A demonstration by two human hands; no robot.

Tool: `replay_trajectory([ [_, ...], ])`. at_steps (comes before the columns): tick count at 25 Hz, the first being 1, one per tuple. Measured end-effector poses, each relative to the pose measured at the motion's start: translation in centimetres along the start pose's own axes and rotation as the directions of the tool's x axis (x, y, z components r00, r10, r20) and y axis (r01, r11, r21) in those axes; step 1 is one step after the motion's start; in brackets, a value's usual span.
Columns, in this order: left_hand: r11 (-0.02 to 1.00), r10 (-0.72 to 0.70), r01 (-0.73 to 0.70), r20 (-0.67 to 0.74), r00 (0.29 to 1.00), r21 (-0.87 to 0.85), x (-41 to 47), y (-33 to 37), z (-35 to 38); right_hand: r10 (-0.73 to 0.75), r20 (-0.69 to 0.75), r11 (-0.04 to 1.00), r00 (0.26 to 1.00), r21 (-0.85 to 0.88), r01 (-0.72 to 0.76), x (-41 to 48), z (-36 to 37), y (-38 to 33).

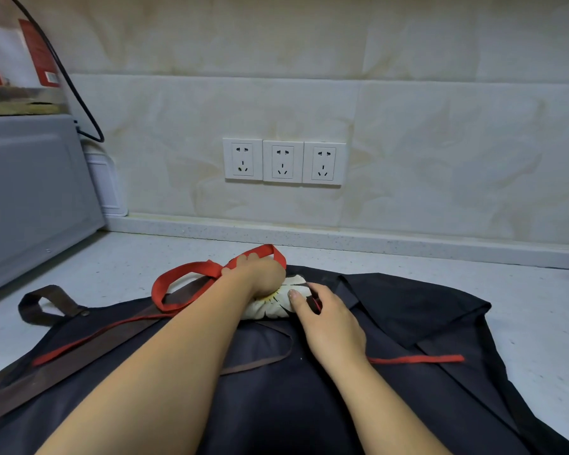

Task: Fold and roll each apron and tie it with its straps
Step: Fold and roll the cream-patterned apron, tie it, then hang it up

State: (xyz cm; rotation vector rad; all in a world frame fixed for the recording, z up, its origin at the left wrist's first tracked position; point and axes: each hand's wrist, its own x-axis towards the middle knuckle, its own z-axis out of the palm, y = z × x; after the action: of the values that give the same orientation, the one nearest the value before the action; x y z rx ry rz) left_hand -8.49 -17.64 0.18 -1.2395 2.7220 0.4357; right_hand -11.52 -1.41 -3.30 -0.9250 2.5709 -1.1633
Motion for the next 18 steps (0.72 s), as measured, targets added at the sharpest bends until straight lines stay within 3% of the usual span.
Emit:
replay_trajectory([
  [8,0.999,-0.035,0.035,-0.032,0.999,0.023,-0.7,0.6,-0.4,-0.002,0.007,1.000,1.000,0.017,0.002,0.0,0.0,0.2],
  [13,0.996,-0.018,0.002,-0.171,0.985,-0.093,-1.0,0.2,0.0,-0.020,0.021,0.999,1.000,0.028,0.019,0.1,-0.2,0.2],
  [18,0.998,0.063,-0.059,-0.344,0.937,0.024,-2.1,-0.1,0.4,-0.029,0.031,0.997,0.999,0.069,0.027,-0.3,-0.4,0.3],
])
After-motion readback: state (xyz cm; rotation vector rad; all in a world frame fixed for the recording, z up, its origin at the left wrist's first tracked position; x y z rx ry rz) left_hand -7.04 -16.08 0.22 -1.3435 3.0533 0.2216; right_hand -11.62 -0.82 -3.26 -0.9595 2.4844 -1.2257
